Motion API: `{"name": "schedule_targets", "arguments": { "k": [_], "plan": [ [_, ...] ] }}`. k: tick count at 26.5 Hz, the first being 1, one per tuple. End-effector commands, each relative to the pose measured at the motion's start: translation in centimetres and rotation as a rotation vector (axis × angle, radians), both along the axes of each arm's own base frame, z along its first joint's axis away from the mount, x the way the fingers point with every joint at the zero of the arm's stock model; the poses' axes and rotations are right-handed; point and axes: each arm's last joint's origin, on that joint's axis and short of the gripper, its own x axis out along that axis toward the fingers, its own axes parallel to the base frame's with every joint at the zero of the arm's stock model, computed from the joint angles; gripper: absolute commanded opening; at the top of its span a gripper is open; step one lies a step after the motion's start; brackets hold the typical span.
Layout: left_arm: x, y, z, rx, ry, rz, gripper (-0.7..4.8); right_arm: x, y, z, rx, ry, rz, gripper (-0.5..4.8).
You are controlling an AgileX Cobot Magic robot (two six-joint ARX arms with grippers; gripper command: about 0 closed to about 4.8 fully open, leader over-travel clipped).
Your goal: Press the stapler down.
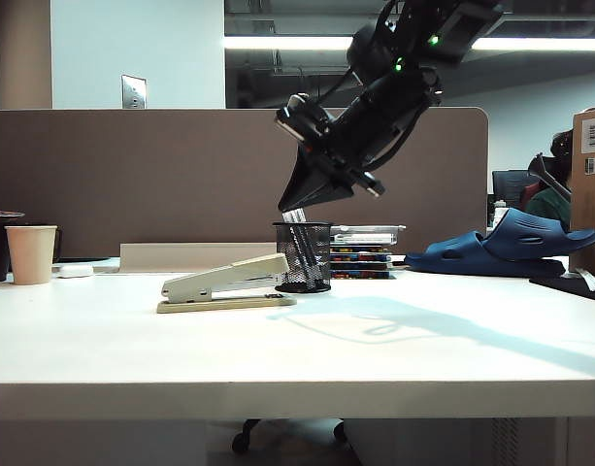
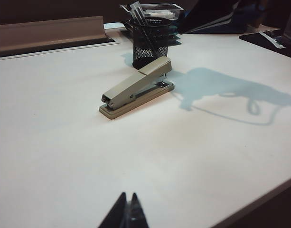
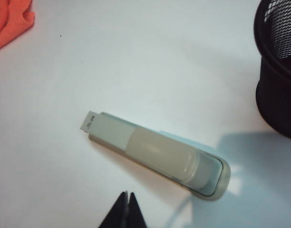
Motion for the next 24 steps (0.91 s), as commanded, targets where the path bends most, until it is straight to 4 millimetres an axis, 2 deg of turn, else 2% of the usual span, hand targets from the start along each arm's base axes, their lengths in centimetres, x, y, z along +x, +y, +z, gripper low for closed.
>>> {"name": "schedule_targets", "arguments": {
  "k": [1,24],
  "plan": [
    [0.0,0.0,0.0,0.0,0.011,-0.004,-0.06,0.3,0.3,0.3,0.038,-0.03,0.005,-0.09],
    [0.0,0.0,0.0,0.0,0.011,-0.004,-0.06,2.3,1.2,-4.0,0.066,0.003,-0.023,-0.09]
  ]
}}
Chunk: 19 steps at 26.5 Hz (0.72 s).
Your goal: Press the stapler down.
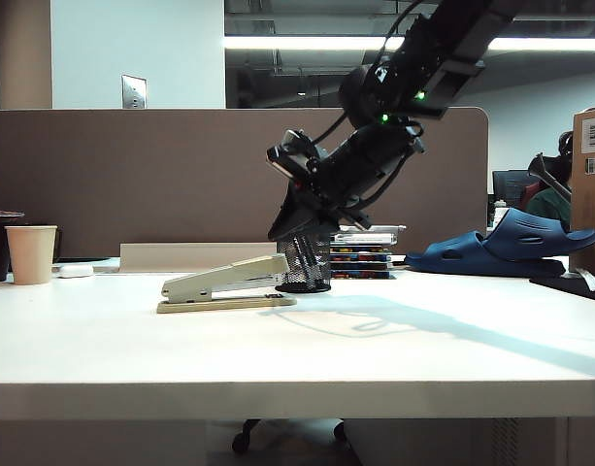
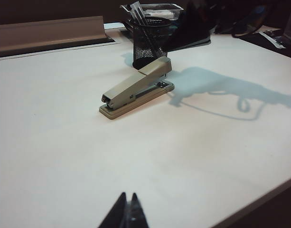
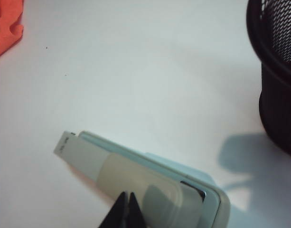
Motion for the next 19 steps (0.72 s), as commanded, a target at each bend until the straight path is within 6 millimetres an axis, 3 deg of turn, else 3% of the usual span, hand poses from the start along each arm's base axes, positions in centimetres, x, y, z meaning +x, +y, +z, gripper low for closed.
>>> {"name": "schedule_targets", "arguments": {
  "k": [1,13,19],
  "plan": [
    [0.0,0.0,0.0,-0.001,0.011,-0.004,-0.06,0.3,0.3,-0.3,0.009,-0.004,0.004,-0.09],
    [0.0,0.0,0.0,0.0,0.011,-0.004,-0.06,0.4,0.3,-0.4,0.009,-0.005,-0.011,-0.09],
    [0.0,0.0,0.0,0.0,0.011,-0.004,-0.06,0.7,0.3,-1.5,-0.002,0.016,-0.028,-0.09]
  ]
}}
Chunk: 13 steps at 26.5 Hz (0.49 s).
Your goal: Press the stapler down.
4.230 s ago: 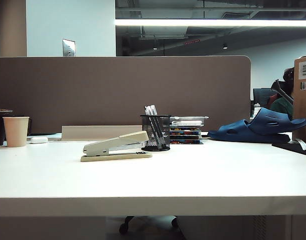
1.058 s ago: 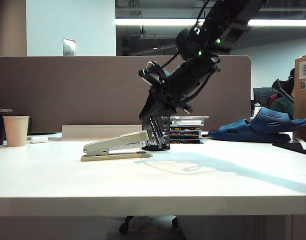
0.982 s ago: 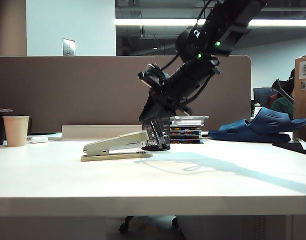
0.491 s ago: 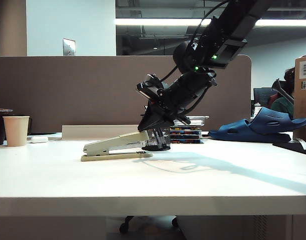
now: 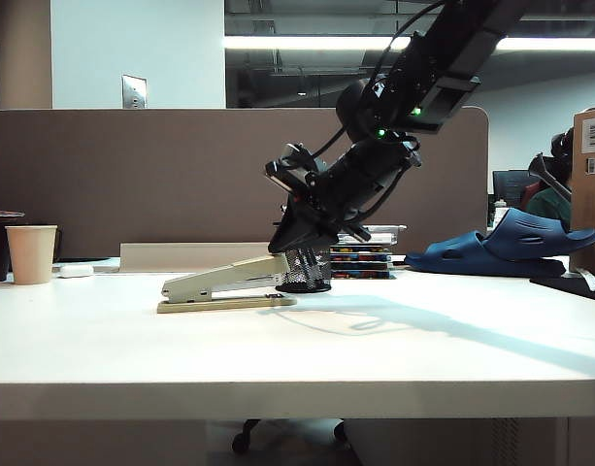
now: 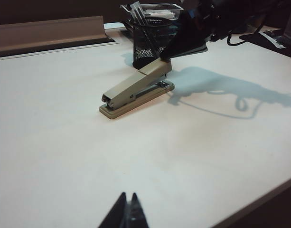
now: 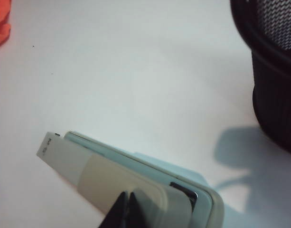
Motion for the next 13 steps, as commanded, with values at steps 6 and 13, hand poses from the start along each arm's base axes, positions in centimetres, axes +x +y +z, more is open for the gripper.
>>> {"name": "schedule_targets", "arguments": {
  "k": [6,13],
  "plan": [
    [0.0,0.0,0.0,-0.001,0.01,-0.004,-0.06,0.2,0.2,-1.2,-0.011,0.026,-0.01,-0.09],
    [0.0,0.0,0.0,-0.001,0.01,-0.004,-0.06,0.1,0.1,-1.4,-0.026,0.049,-0.013,-0.09]
  ]
}}
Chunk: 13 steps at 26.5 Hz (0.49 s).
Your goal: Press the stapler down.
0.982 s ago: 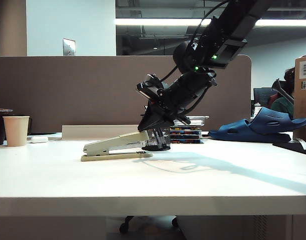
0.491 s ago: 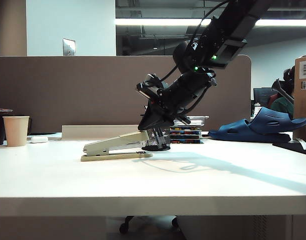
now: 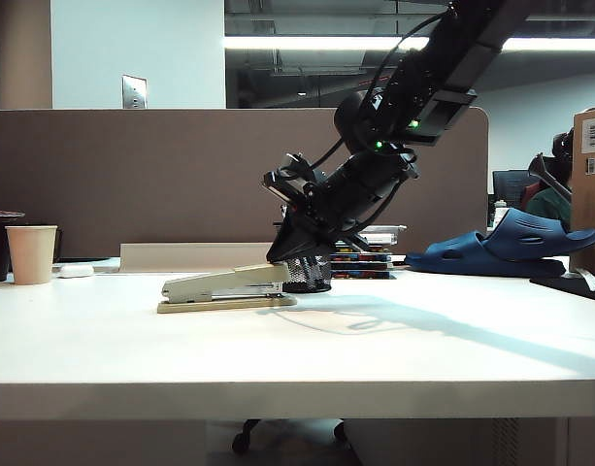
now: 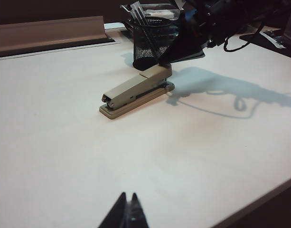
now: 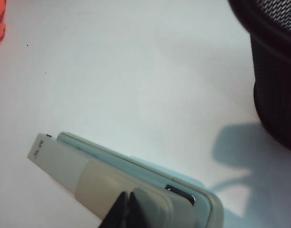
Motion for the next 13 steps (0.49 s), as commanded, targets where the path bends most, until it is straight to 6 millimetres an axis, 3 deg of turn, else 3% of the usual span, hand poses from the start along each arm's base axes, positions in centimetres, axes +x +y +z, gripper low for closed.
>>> {"name": "schedule_targets", "arguments": {
  "k": [1,13],
  "plan": [
    [-0.04,-0.01,-0.02,0.0,0.011,-0.004,-0.06,-0.27,-0.04,-0.44,-0.028,0.04,-0.008,-0.09],
    [-0.04,-0.01,-0.02,-0.001,0.011,-0.004,-0.06,-0.41,-0.19,-0.97,-0.067,0.069,-0.027,-0.09]
  ]
}}
